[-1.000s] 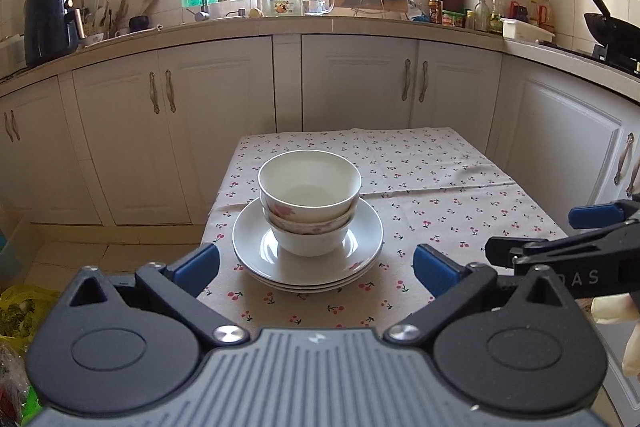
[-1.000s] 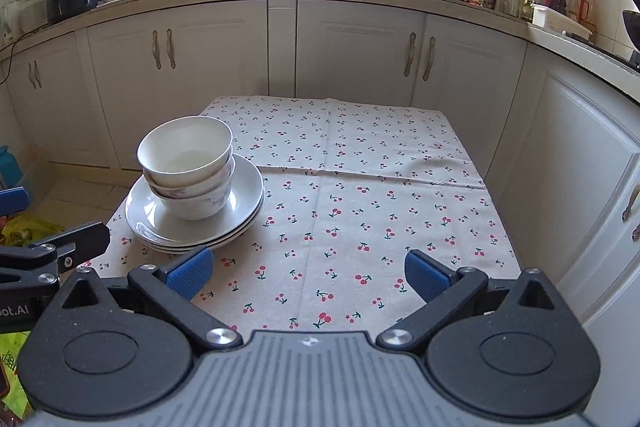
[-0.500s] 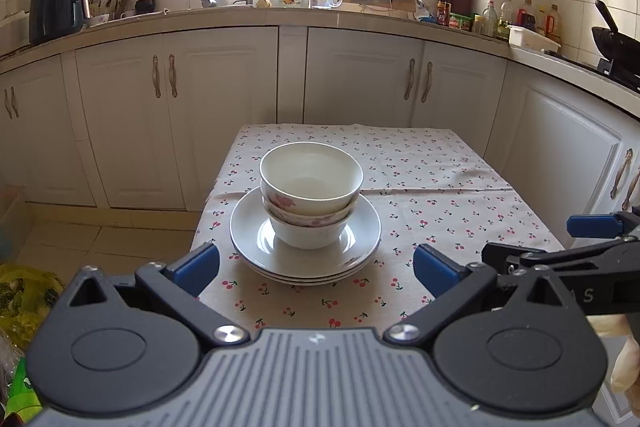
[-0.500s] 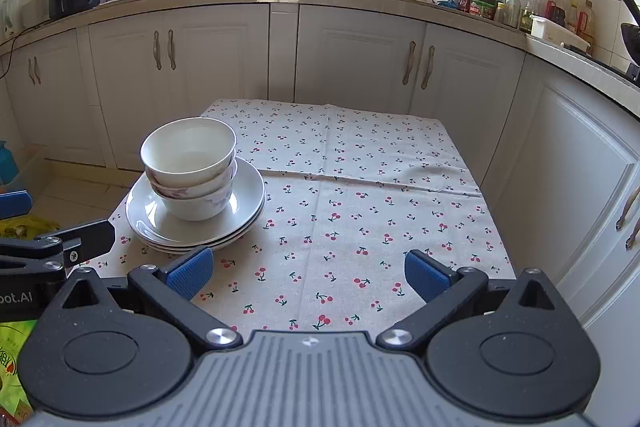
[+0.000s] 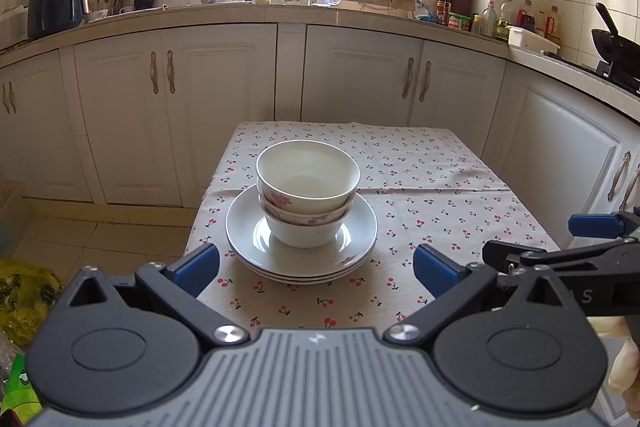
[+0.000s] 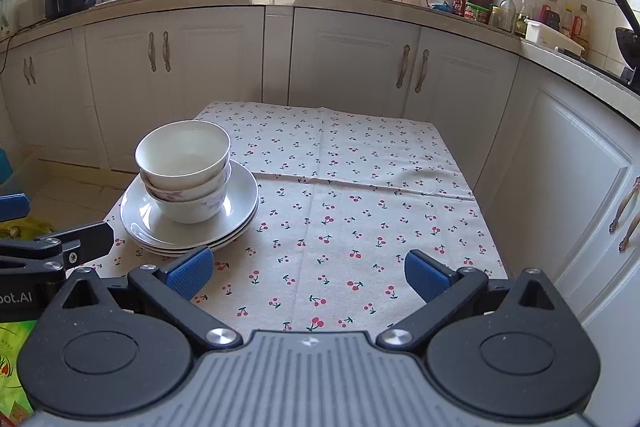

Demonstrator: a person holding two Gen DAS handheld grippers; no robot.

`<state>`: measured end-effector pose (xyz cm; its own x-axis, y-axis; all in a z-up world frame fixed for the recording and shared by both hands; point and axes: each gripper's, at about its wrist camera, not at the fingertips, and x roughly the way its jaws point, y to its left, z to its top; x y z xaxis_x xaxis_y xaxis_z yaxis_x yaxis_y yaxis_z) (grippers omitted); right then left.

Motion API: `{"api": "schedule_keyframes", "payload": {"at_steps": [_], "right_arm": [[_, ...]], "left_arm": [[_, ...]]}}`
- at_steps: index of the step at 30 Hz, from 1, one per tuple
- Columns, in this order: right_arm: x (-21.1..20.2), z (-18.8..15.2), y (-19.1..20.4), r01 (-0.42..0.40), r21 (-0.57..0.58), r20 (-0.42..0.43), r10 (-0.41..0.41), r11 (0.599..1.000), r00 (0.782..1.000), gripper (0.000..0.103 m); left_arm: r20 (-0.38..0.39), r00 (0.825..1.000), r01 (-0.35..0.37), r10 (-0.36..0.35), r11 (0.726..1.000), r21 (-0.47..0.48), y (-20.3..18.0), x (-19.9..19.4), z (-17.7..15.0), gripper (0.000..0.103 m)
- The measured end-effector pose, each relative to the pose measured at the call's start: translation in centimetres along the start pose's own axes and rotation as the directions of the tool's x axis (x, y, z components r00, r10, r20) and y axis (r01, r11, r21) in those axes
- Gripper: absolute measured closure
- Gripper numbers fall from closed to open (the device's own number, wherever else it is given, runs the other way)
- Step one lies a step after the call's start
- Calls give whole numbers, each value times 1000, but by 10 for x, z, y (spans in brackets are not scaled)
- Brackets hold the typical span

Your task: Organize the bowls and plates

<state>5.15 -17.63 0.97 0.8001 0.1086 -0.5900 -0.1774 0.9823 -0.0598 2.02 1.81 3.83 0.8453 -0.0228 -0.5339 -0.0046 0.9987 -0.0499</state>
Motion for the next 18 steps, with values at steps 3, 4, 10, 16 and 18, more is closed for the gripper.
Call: {"api": "schedule_keyframes", "payload": {"at_steps": [3,4,10,16,18], "right_arm": [[-1,0,0,3,-2,2,-3,1000,1000,0],[-1,1,-1,3,-1,3,-3,1000,1000,0],[-2,1,-1,9,0,10,-9,1000,1000,0],[-2,0,-1,17,0,10,-17,1000,1000,0],[-2,1,-2,19,0,10,-19,1000,1000,0]], "left_arm": [[0,1000,0,0,1000,0,1,0,0,1],[0,1000,0,0,1000,-1,1,0,0,1],[-3,1000,3,-3,1000,-3,-1,0,1,1],[-5,1000,0,0,1000,-3,-2,1,1,1],[-6,1000,-1,0,1000,-4,-2,2,1,1]]}}
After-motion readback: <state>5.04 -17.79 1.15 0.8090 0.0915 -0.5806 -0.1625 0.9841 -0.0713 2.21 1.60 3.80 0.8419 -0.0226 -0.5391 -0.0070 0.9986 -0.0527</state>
